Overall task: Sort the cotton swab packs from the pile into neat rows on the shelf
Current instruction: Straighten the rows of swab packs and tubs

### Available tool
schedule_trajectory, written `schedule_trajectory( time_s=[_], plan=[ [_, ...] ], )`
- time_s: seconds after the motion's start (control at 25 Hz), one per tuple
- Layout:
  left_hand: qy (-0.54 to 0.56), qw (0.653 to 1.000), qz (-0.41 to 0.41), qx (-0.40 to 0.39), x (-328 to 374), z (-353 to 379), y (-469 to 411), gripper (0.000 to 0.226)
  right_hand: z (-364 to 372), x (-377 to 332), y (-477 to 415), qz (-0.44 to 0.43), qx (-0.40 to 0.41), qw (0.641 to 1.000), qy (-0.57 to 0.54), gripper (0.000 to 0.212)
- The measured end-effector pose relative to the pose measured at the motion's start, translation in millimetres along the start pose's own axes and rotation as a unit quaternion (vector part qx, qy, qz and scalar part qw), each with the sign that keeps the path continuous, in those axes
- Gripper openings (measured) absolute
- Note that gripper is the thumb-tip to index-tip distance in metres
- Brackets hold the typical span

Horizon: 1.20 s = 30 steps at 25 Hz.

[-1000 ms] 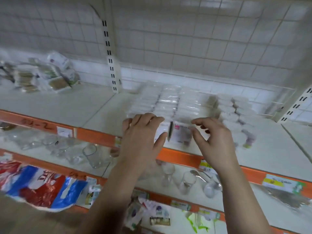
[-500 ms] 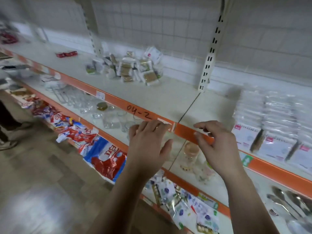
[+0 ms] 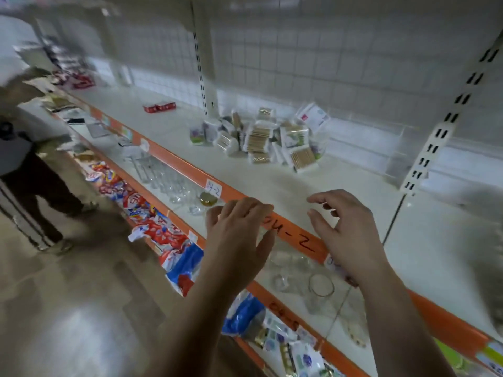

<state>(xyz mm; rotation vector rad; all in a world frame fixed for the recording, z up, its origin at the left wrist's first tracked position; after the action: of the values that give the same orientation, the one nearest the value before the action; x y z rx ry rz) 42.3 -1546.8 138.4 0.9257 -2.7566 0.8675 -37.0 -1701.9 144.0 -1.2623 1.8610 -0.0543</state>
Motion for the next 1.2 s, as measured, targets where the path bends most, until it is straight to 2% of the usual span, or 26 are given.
schedule_trajectory(
  time_s=[0.28, 0.52, 0.92, 1.2],
  plan=[
    [-0.005, 1.000, -0.004, 0.002, -59.3, 13.6, -86.7, 0.040, 34.2, 14.4, -102.9, 0.011, 0.018, 1.000, -0.003, 0.019],
    [0.001, 1.000, 0.009, 0.006, -92.2, 35.0, -132.5, 0.038, 59.1, 29.7, -152.5, 0.031, 0.008, 0.999, 0.024, 0.019],
    [0.062, 0.993, 0.101, 0.003, -143.2, 71.9, -218.8, 0.040, 85.3, 47.4, -206.4, 0.094, 0.062, 0.991, 0.071, 0.019],
    [0.092, 0.986, 0.140, 0.006, -185.4, 82.8, -277.0, 0.034, 116.0, 32.9, -258.0, 0.089, 0.107, 0.985, 0.100, 0.020]
  ],
)
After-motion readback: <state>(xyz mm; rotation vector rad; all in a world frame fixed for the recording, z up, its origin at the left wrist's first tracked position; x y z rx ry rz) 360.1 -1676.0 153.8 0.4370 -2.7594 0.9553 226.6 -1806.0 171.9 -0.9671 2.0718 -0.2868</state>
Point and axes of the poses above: each hand's wrist, its own y-axis away from the middle knuckle, its own z-axis out of the palm, x = y × z, the point moved 10 cm from there along -y, towards the middle knuckle, and after that the axes turned 3 degrees about z, right-handed, at the moved point
